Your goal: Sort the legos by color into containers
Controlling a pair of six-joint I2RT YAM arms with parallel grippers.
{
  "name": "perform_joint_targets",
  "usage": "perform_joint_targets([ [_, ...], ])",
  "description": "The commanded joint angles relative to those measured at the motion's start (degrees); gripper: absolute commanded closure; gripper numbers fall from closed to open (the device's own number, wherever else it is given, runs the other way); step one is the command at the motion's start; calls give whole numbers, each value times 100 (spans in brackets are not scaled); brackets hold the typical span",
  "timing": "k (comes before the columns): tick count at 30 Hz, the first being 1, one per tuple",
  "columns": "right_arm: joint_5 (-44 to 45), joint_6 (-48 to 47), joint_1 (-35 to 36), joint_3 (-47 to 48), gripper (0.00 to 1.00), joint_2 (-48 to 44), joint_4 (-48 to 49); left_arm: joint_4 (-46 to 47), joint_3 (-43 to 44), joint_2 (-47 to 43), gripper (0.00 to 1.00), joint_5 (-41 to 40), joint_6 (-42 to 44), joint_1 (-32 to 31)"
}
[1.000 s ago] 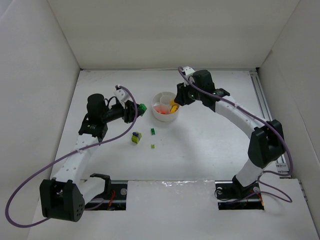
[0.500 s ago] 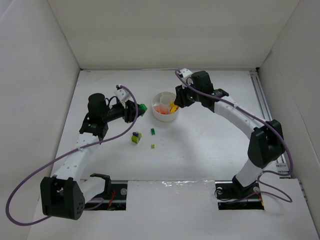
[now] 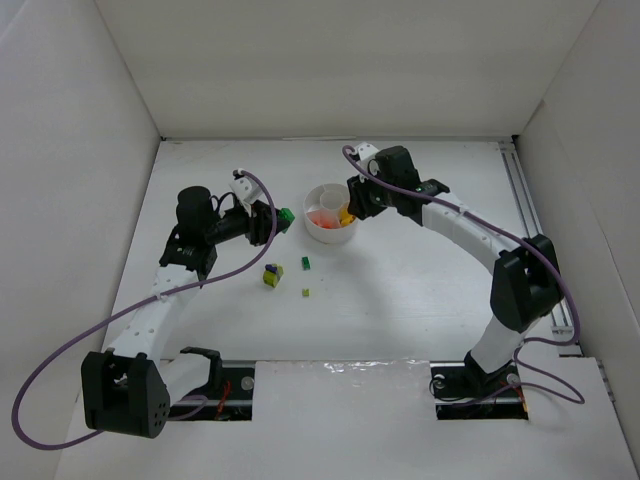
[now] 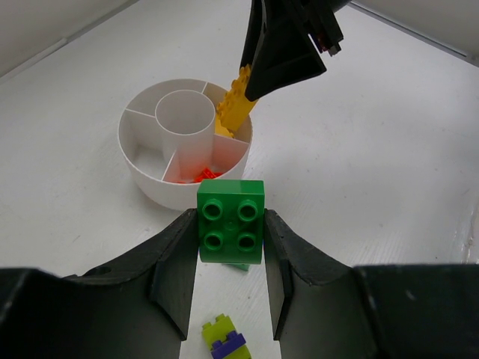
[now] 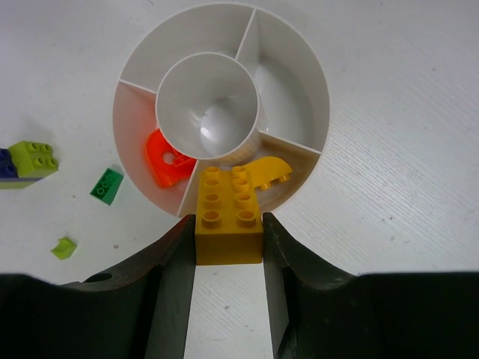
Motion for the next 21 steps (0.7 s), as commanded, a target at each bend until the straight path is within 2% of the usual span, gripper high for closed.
perform_joint_targets([
  [1,164,-70,84,175,83,44,186,255,-22,-39,100,111,-25,20],
  [2,216,-70,85,175,73,44,186,255,-22,-39,100,111,-25,20],
  [4,217,-70,137,175,62,96,186,255,-22,-39,100,111,-25,20],
  [6,217,-70,138,228,47,97,186,255,-22,14,100,111,-25,20],
  [9,217,-70,138,228,39,45,247,255,-22,14,100,111,-25,20],
  [15,286,210,138,543,36,-114,564,308,-75,14,100,111,-78,20],
  [17,523,211,304,701,28,-114,756,360,-75,14,100,111,-78,20],
  [20,1279,150,629,1211,26,201,819,421,-75,14,100,111,-130,20],
  [21,1428,149,691,1299,21,307,915,422,-75,14,100,111,-130,20],
])
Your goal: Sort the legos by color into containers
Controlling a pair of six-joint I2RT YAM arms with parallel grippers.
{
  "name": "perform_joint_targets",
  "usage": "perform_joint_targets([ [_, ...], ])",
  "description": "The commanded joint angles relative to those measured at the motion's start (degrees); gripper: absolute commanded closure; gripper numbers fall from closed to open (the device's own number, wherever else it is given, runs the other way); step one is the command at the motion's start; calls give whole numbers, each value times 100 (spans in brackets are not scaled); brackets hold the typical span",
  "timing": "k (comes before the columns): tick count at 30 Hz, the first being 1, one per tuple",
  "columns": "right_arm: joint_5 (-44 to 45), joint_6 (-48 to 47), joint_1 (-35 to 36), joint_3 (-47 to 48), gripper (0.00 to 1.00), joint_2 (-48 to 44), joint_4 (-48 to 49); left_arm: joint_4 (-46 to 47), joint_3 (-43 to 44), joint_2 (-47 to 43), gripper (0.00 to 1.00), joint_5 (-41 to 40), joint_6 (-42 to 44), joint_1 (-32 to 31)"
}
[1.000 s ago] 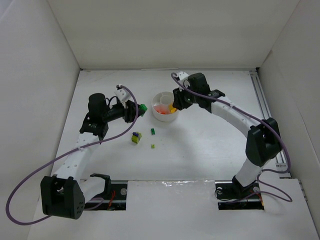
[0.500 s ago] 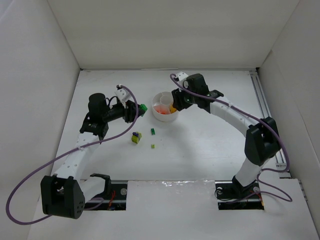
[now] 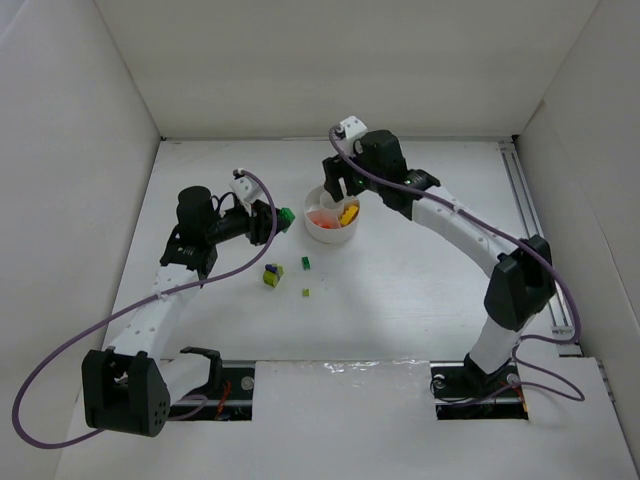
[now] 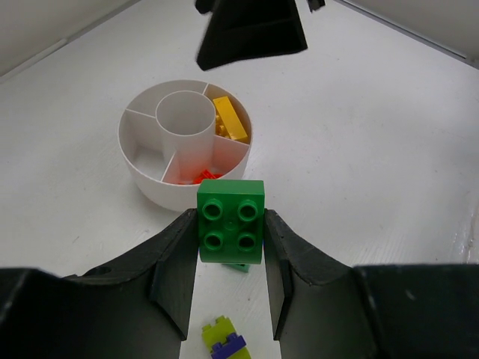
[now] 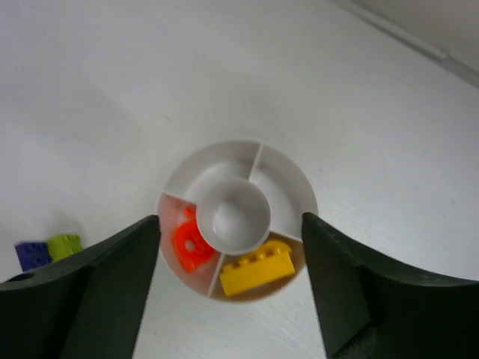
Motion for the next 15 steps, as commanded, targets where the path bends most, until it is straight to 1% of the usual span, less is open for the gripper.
perform_joint_targets([
  [1,847,14,355,713,17,275,654,345,-53,-23,100,109,-85,20],
  [2,989,14,460,811,13,484,714,345,-53,-23,100,109,-85,20],
  [3,1225,14,522,899,11,600,767,345,-53,-23,100,48,-85,20],
  [4,1715,14,661,995,9,723,768,345,-53,-23,100,-4,-85,20],
  [6,1982,-73,716,1128,0,977,829,345,-105,-93,100,-5,-85,20],
  [8,2035,-74,716,1128,0,1066,987,345,-106,-146,100,-67,-85,20],
  [15,2089,-680,716,1023,0,1269,1479,451,-220,-208,100,-198,-234,73],
])
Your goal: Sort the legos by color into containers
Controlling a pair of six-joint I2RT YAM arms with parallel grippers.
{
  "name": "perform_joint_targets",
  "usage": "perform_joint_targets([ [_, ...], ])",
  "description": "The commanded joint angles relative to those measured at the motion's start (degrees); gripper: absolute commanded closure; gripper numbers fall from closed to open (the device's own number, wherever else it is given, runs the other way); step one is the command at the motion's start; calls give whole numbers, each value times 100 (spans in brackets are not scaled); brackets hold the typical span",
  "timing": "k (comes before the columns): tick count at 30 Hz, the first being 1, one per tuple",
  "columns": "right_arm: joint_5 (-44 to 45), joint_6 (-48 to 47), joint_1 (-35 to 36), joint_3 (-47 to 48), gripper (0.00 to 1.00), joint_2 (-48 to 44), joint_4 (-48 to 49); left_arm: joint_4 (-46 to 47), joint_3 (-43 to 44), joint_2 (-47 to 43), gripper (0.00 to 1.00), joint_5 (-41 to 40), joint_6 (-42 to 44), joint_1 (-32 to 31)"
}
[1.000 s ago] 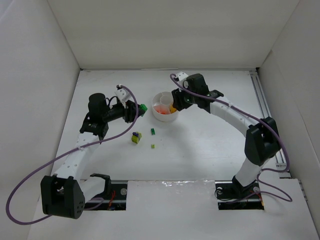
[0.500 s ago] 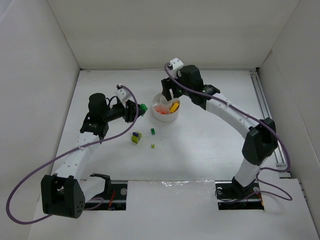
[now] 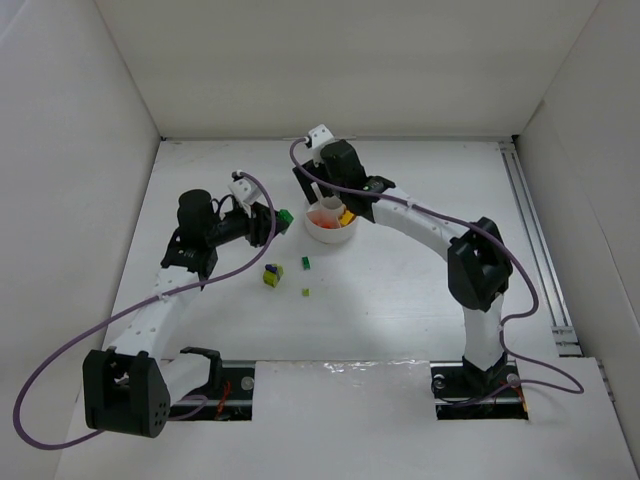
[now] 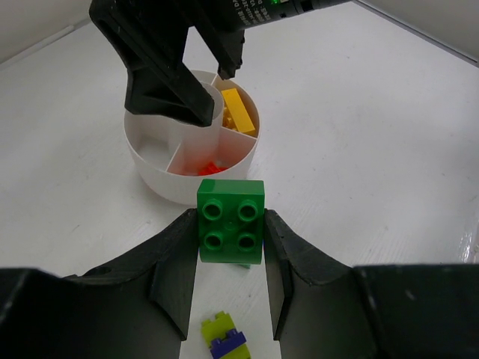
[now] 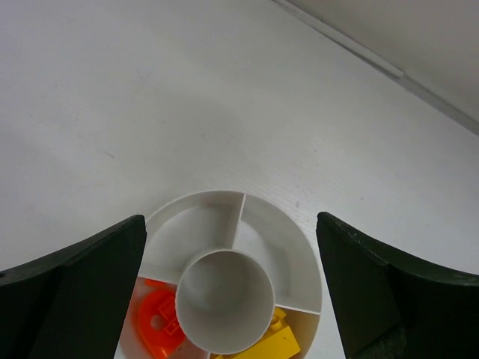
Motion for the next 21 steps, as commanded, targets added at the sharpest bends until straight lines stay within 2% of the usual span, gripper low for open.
perform_joint_targets([
  [1,248,-376,-12,50,0,-106,697,318,-60,-181,100,-30,-131,51],
  [6,196,-745,-12,-3,0,-53,872,318,-60,-181,100,-30,-184,104],
  [21,-1289,-2082,-65,-179,0,-176,390,318,-7,-76,100,75,-184,104],
])
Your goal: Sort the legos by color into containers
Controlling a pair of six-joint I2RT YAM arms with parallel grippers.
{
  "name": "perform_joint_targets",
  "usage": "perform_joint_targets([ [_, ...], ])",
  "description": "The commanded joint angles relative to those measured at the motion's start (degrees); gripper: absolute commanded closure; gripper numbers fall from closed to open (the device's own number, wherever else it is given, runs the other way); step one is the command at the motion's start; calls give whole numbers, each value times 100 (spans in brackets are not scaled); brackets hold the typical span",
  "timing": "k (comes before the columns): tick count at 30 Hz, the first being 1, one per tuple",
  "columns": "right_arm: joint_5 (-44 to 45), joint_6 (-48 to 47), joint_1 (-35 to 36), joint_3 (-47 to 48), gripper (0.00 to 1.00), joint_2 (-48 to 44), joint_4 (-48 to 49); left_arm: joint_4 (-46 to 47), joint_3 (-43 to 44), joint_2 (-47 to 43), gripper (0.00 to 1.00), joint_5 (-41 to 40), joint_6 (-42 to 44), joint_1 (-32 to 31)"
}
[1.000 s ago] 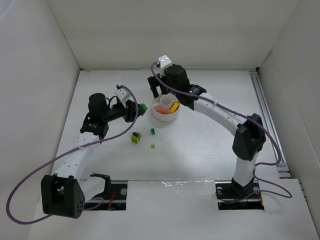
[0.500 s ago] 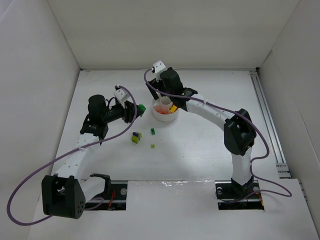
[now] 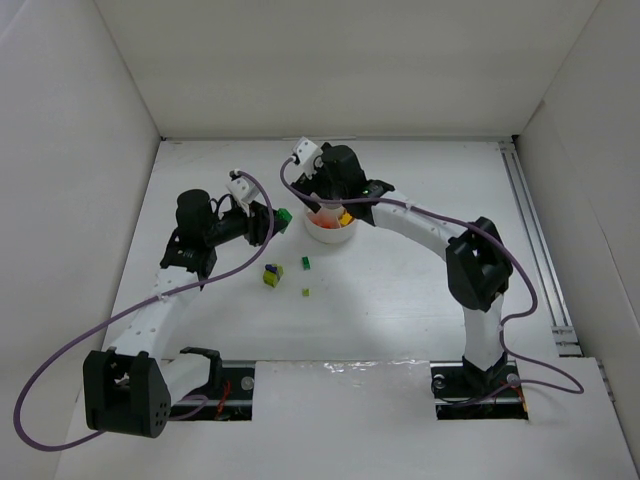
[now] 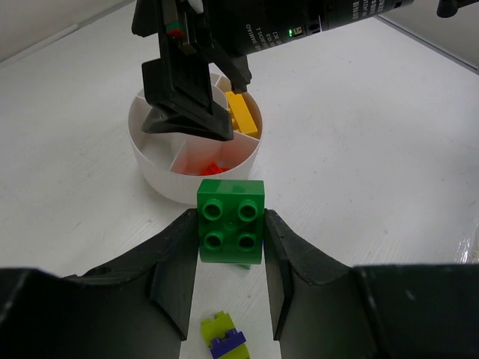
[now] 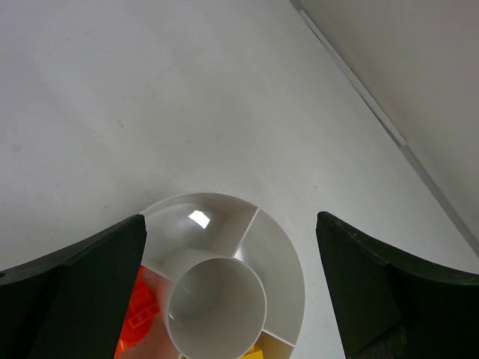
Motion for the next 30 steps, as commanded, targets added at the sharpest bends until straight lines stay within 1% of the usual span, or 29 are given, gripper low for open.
perform_joint_targets([
  [1,-533,-442,-45,79,0,-196,9,270,19,-65,100,97,-55,38],
  [4,-779,-522,-168,263,0,-143,-122,270,19,-65,100,97,-55,38],
  [8,-780,-663,-221,597,0,190,-307,270,19,-65,100,97,-107,38],
  [14,-666,-724,-274,1010,0,437,-492,270,19,-65,100,97,-108,38],
  [20,-850,-830,-274,1467,0,700,-1088,270,19,-13,100,97,-108,91],
  [22,-850,-891,-274,1590,0,753,-1142,322,19,-12,100,150,-108,91],
  [25,-850,-944,-274,1652,0,806,-1195,322,19,-12,100,150,-108,91],
  [30,-903,-1050,-274,1855,0,938,-1607,322,19,93,100,212,-108,144],
])
